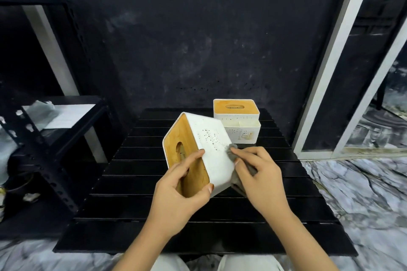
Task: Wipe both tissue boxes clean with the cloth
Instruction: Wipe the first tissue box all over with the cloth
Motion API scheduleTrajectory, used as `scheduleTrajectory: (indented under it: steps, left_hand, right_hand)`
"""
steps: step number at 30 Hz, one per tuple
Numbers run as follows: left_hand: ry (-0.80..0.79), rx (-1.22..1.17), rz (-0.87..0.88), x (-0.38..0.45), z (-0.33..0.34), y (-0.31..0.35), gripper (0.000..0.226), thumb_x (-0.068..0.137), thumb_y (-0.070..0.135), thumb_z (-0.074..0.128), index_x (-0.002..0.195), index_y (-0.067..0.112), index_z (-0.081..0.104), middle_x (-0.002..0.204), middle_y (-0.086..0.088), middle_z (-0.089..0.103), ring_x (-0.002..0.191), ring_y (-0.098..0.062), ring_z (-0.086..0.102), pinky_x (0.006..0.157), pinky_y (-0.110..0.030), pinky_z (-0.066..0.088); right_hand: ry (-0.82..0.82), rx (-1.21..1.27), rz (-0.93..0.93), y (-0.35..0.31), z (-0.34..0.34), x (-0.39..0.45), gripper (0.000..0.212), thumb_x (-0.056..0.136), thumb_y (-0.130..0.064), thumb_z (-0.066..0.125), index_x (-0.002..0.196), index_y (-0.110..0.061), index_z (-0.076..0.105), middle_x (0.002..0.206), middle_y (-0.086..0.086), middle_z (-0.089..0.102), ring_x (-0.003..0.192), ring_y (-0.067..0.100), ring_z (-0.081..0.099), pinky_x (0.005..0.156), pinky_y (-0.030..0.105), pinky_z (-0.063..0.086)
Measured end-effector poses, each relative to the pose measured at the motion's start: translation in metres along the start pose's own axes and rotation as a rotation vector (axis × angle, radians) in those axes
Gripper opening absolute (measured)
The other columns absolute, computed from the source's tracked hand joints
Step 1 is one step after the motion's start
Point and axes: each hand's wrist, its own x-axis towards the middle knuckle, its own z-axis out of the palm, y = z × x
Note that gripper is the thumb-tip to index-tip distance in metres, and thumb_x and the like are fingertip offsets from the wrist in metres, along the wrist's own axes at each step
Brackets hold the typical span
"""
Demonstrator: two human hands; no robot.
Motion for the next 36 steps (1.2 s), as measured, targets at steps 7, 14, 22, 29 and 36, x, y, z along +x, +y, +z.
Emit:
scheduleTrajectory:
  steps: [7, 14, 22, 29, 36]
  left_hand:
    - [-0.063, 0.037, -0.053, 0.000, -0.005, -0.004, 0.075, 0.058, 0.057, 0.067, 0.120, 0.076, 0.029, 0.133, 0.028, 0.046, 0.119, 0.009, 0.046, 0.085, 0.001, 0.037]
    - [-0.100, -0.032, -0.038, 0.002, -0.009, -0.005, 0.073, 0.060, 0.051, 0.072, 0.122, 0.069, 0.038, 0.130, 0.024, 0.054, 0.120, 0.000, 0.051, 0.091, -0.010, 0.043]
    - [-0.092, -0.041, -0.058, 0.000, -0.012, -0.007, 0.073, 0.056, 0.054, 0.074, 0.116, 0.074, 0.039, 0.127, 0.016, 0.055, 0.117, -0.001, 0.052, 0.089, -0.008, 0.043]
    - [-0.131, -0.037, -0.059, 0.000, -0.011, -0.009, 0.075, 0.059, 0.052, 0.076, 0.123, 0.068, 0.039, 0.130, 0.019, 0.053, 0.122, -0.004, 0.050, 0.094, -0.015, 0.043]
    - [-0.127, -0.034, -0.068, 0.002, -0.010, -0.008, 0.074, 0.058, 0.053, 0.075, 0.120, 0.071, 0.038, 0.129, 0.020, 0.054, 0.121, -0.002, 0.049, 0.093, -0.012, 0.043]
  right_hand:
    - [0.006, -0.042, -0.018, 0.000, -0.006, -0.008, 0.031, 0.085, -0.011, 0.060, 0.104, -0.035, 0.067, 0.100, -0.024, 0.057, 0.103, 0.005, 0.055, 0.085, 0.012, 0.044]
    - [-0.003, -0.099, -0.277, -0.027, 0.010, -0.014, 0.030, 0.082, -0.035, 0.050, 0.110, -0.036, 0.061, 0.102, -0.021, 0.059, 0.094, 0.007, 0.053, 0.080, 0.026, 0.048]
    - [-0.031, -0.068, -0.257, -0.012, 0.002, -0.001, 0.031, 0.082, -0.036, 0.050, 0.110, -0.035, 0.062, 0.105, -0.021, 0.058, 0.099, 0.007, 0.053, 0.087, 0.018, 0.044]
    - [-0.132, -0.019, -0.307, -0.023, 0.007, 0.003, 0.031, 0.083, -0.034, 0.051, 0.111, -0.034, 0.064, 0.106, -0.019, 0.057, 0.104, 0.009, 0.053, 0.090, 0.026, 0.046]
    - [-0.107, -0.008, -0.292, -0.013, 0.000, -0.008, 0.033, 0.083, -0.034, 0.052, 0.116, -0.036, 0.059, 0.110, -0.021, 0.054, 0.106, 0.010, 0.054, 0.091, 0.027, 0.047]
